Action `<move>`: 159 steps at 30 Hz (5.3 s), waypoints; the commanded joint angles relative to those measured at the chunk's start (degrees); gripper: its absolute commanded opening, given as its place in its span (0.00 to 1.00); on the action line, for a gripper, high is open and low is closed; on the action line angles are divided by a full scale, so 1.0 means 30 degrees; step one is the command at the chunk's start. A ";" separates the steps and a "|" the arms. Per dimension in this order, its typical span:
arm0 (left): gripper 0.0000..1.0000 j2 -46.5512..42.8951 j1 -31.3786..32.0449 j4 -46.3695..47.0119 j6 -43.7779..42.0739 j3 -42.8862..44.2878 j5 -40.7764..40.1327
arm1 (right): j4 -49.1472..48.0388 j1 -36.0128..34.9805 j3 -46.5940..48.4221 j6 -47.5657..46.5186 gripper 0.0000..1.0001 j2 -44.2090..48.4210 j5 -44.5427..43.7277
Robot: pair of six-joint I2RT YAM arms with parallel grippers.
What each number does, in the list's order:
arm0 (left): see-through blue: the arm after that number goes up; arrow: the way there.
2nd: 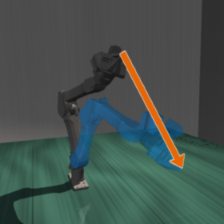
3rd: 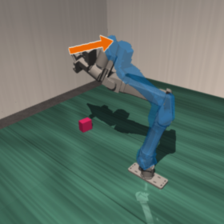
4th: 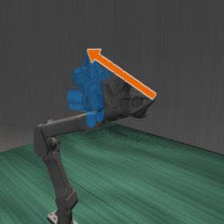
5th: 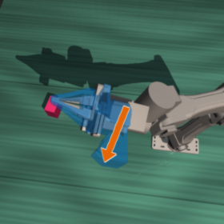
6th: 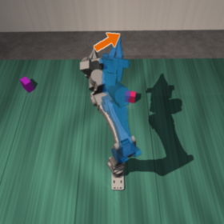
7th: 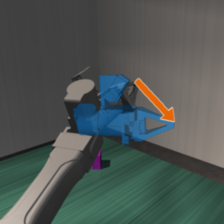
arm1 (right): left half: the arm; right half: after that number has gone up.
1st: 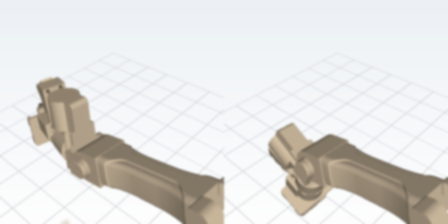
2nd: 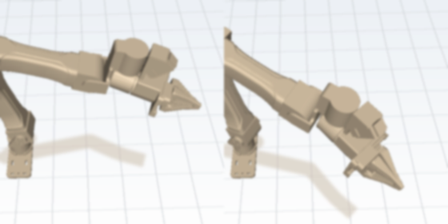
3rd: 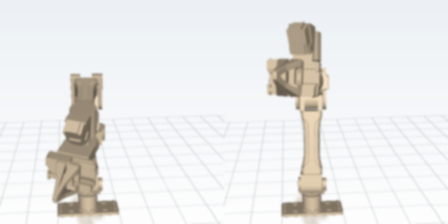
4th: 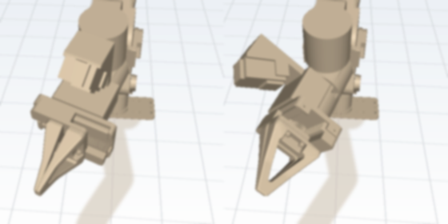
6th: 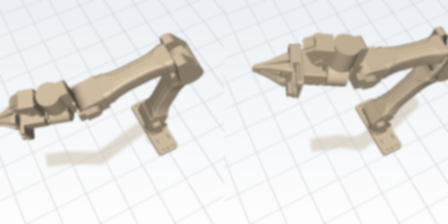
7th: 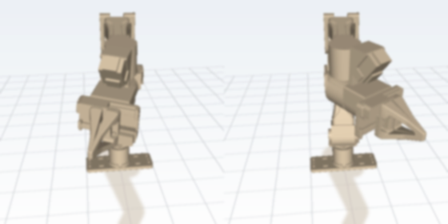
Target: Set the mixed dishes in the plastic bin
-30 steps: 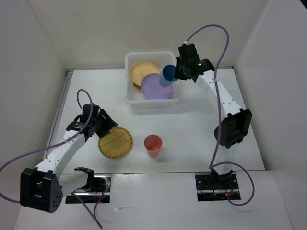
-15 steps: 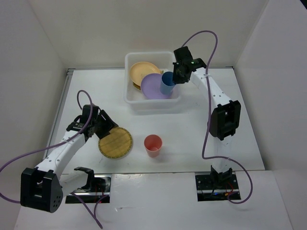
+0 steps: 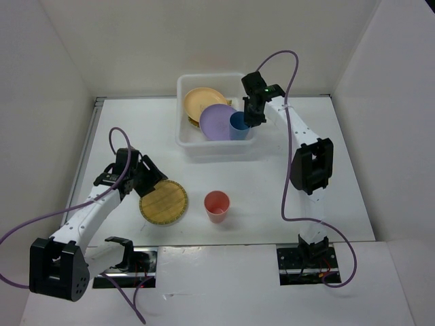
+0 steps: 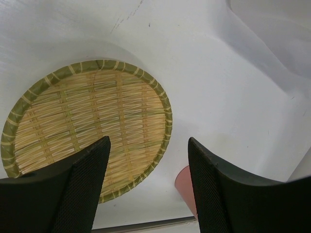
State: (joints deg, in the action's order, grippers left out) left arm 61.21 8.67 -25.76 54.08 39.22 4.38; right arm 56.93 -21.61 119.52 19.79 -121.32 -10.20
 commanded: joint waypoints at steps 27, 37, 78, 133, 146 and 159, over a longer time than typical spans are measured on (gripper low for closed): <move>0.74 -0.0862 -0.0486 -0.1197 -0.1327 0.1192 0.0529 | 0.3818 -0.3575 0.4496 0.1750 0.77 0.4573 -0.1201; 0.74 -0.0896 -0.0691 -0.1227 -0.3141 0.2307 0.2553 | -0.2303 -0.5423 -1.0917 0.2922 0.78 1.4595 0.4859; 0.74 -0.0538 -0.0691 -0.0906 -0.3351 0.1604 0.3695 | 0.0621 -0.9412 -0.2999 0.2781 0.00 0.7719 -0.0293; 0.74 -0.2503 -0.0691 -0.2547 -0.3321 0.2307 0.4457 | 0.5839 -0.5630 1.5735 0.1577 0.09 -0.9073 0.0176; 0.74 -0.2853 -0.0691 -0.2722 -0.3321 0.2307 0.4633 | 0.5839 -0.5982 1.6819 0.1780 0.47 -0.6851 -0.0407; 0.74 -0.3030 -0.0867 -0.2722 -0.3497 0.2483 0.4457 | 0.5839 -0.6831 0.7838 0.4679 0.69 0.5559 -0.4539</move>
State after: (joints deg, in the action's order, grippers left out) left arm 53.32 6.42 -34.33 44.95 44.58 17.21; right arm 73.19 -41.98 151.46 29.98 -112.46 -18.74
